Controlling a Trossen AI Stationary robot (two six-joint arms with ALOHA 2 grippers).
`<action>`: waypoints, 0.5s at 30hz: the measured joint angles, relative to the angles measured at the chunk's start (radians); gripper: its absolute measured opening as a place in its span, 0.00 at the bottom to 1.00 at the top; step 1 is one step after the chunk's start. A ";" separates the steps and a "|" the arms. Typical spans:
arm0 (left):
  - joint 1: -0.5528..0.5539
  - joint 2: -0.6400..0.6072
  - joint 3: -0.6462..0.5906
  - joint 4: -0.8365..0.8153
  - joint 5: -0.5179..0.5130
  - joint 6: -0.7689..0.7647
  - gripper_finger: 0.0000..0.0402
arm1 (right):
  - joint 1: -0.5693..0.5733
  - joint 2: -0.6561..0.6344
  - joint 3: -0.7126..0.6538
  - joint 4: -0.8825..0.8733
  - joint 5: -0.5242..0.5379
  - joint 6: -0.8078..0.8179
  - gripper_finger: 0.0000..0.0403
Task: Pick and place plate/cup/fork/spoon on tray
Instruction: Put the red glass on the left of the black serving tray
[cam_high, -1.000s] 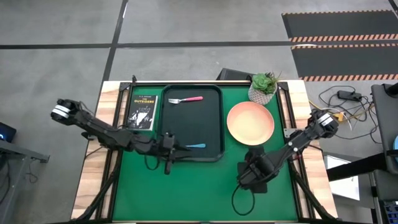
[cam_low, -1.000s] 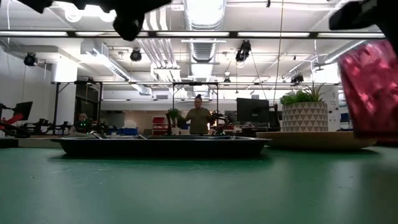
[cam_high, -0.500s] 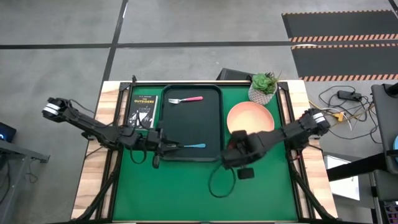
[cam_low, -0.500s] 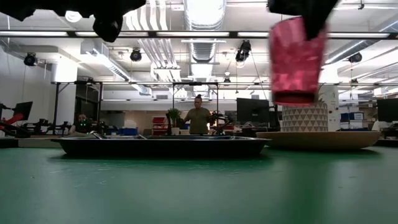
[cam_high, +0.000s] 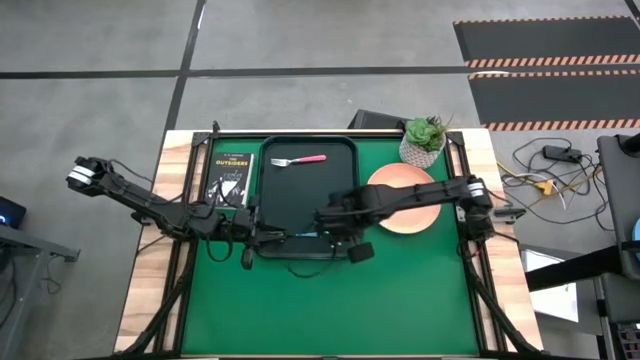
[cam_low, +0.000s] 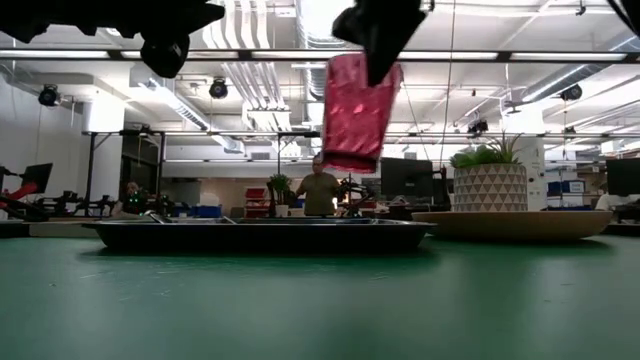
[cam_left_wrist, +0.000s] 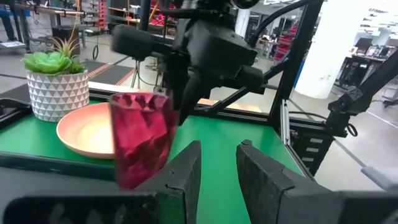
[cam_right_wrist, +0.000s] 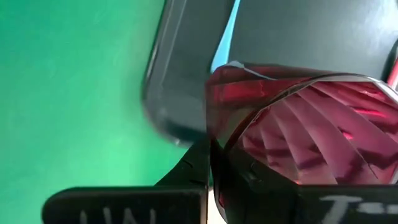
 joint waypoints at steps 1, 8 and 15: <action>0.000 0.000 0.000 -0.002 0.000 -0.001 0.21 | -0.010 0.016 0.013 0.009 0.000 -0.023 0.02; -0.005 -0.006 0.000 0.000 0.004 -0.026 0.21 | -0.078 0.153 0.104 0.046 -0.001 -0.170 0.02; -0.011 -0.009 -0.002 -0.002 0.005 -0.026 0.21 | -0.132 0.255 0.186 0.064 -0.001 -0.256 0.02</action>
